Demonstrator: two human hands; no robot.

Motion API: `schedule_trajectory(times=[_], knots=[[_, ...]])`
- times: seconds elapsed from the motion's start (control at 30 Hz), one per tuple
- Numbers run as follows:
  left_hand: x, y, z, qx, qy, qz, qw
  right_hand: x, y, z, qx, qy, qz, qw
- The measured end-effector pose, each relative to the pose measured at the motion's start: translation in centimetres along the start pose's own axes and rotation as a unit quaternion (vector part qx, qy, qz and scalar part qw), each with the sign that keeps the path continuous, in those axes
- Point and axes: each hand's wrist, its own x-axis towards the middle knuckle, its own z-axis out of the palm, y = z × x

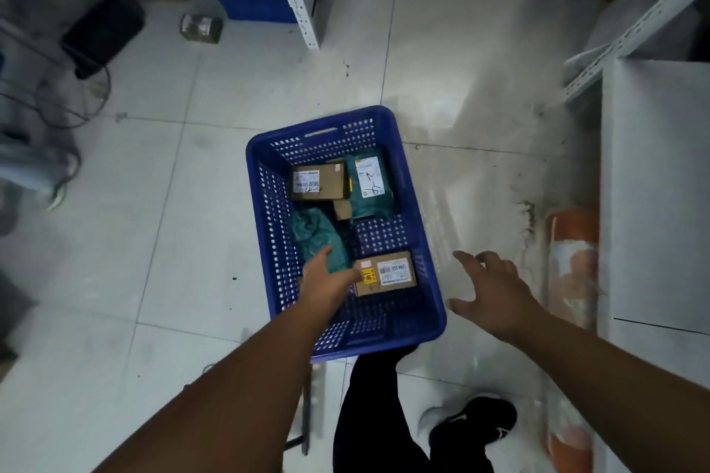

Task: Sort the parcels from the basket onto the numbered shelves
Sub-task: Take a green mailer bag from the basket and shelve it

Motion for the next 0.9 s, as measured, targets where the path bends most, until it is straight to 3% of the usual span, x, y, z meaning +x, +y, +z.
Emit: schedule_trajectory(times=[0.3,0.9], knots=[[8.4,-6.7,-2.1,-0.026,0.091,-0.065,0.993,6.7,-2.2,6.5,0.015,-0.039,-0.057,0.998],[23.8,-15.2,2.0,0.104,0.133,-0.164,0.972,17.1,-3.1,18.3,0.088,-0.069,-0.116,0.987]])
